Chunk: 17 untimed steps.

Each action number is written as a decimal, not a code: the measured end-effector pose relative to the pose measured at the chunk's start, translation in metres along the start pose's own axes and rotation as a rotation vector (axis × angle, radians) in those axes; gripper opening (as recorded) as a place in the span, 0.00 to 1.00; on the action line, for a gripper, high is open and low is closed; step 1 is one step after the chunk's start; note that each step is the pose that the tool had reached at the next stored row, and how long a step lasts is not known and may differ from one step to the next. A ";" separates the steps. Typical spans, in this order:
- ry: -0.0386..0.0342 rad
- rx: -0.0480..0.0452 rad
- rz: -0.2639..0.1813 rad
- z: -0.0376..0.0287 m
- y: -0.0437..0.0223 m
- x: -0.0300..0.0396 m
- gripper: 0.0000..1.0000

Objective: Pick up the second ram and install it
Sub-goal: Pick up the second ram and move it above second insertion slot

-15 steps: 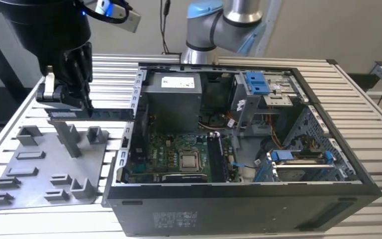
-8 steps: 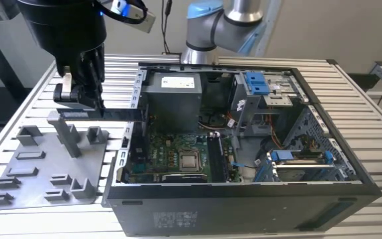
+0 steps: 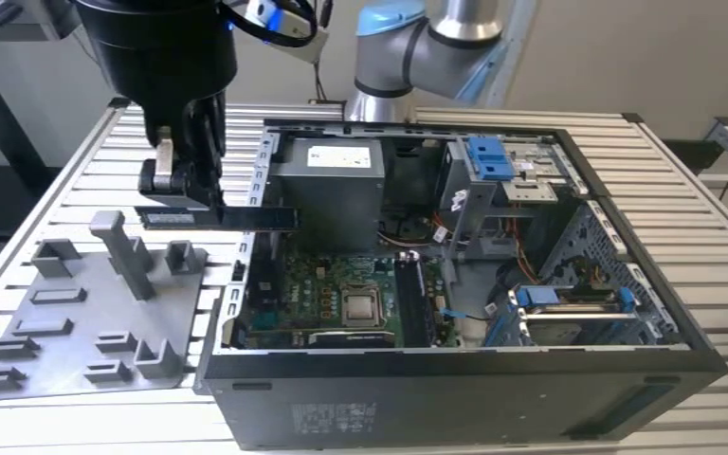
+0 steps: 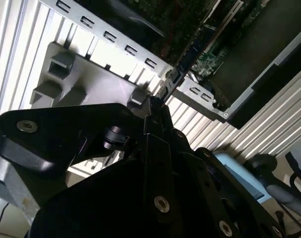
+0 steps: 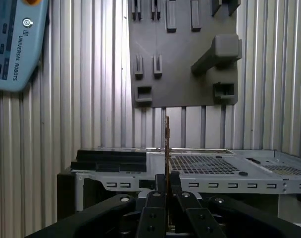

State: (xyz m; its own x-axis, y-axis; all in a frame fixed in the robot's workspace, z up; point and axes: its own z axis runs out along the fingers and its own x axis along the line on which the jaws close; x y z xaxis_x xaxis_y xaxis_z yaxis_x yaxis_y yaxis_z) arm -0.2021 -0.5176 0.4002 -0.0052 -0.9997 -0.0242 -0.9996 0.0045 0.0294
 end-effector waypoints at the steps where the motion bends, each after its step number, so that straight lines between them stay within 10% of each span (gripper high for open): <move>1: 0.0000 0.0000 0.000 -0.0001 -0.0028 0.0000 0.14; 17: -0.0001 -0.0033 0.000 -0.0019 -0.0684 -0.0003 0.14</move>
State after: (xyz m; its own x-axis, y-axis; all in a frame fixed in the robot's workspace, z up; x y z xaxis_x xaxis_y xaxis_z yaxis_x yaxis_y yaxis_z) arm -0.1337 -0.5176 0.4001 -0.0052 -0.9997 -0.0242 -0.9995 0.0044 0.0328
